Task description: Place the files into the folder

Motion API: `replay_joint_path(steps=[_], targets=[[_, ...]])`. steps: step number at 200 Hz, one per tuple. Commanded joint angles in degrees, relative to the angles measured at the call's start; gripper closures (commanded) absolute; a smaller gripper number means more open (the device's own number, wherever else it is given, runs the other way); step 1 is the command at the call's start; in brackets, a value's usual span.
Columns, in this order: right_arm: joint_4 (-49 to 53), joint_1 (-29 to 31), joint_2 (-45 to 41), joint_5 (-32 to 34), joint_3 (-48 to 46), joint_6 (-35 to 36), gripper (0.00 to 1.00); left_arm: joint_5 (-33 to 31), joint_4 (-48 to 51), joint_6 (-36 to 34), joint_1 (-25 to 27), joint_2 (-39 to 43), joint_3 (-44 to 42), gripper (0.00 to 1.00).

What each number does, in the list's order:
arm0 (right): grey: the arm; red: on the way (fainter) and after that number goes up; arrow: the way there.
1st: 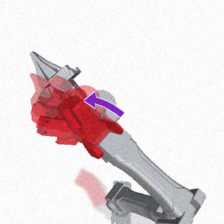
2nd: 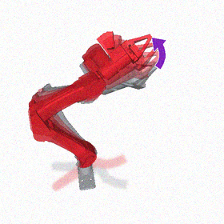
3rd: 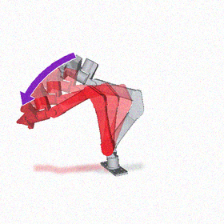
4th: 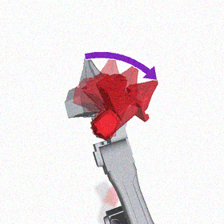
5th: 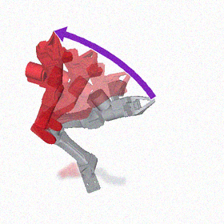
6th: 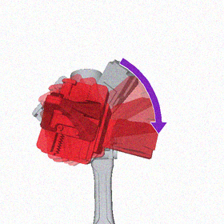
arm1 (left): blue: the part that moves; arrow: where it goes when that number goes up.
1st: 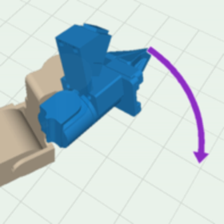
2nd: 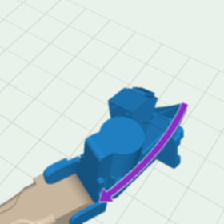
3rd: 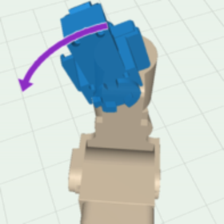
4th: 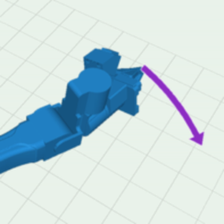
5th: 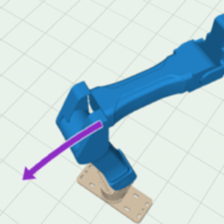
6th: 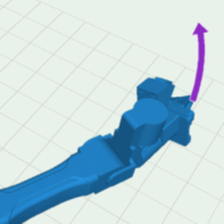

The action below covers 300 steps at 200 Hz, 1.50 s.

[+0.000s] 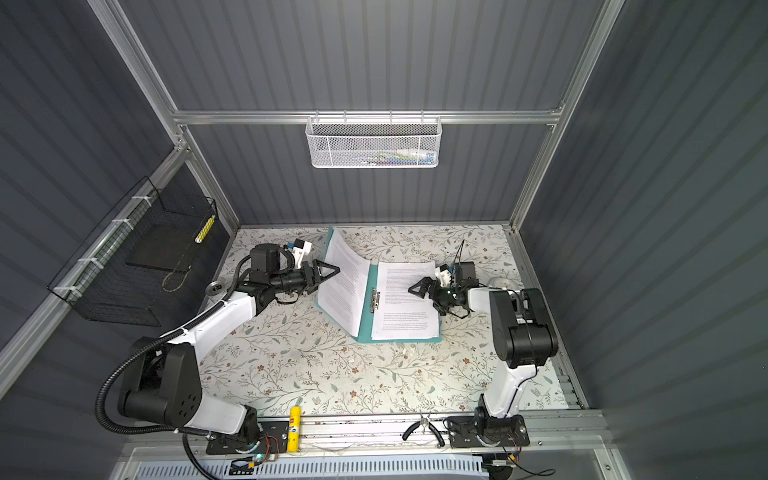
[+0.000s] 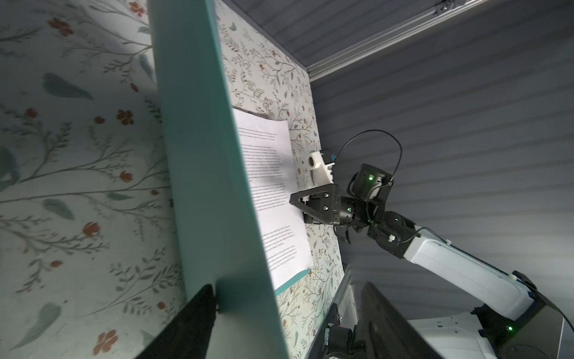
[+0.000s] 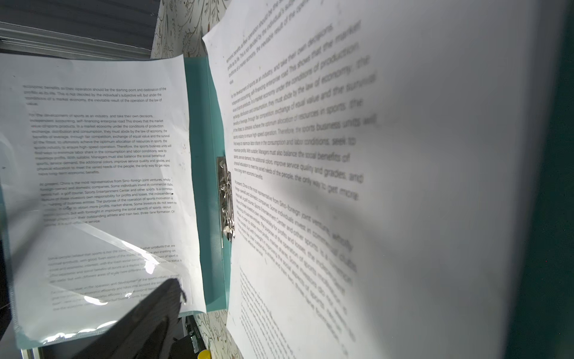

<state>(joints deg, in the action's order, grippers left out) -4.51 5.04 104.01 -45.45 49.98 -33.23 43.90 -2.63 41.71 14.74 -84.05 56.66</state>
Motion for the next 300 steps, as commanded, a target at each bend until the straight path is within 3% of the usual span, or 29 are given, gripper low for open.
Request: replay_joint_path(steps=[1,54,115,223,253,300], targets=[[4.88,0.59,0.10,3.57,-2.65,-1.36,0.03,-3.24,1.62,1.89,2.19,2.05,4.58,0.23],[1.42,0.50,-2.50,5.07,-4.54,-4.46,0.01,-6.63,2.80,2.36,10.52,-1.42,9.50,0.22],[0.48,0.15,-1.01,5.20,1.03,-6.29,0.01,-7.20,2.29,2.31,17.08,-9.01,14.78,0.23],[6.38,5.00,4.85,3.35,11.16,-4.71,0.02,-6.62,-0.77,1.61,18.57,-12.26,13.08,0.24],[9.37,5.69,4.84,5.68,13.18,-3.42,0.01,-7.98,0.06,-0.33,18.57,-11.28,12.12,0.23],[19.69,4.48,1.53,14.71,15.91,2.35,0.01,-11.88,6.33,-5.42,18.57,-9.15,13.08,0.23]])
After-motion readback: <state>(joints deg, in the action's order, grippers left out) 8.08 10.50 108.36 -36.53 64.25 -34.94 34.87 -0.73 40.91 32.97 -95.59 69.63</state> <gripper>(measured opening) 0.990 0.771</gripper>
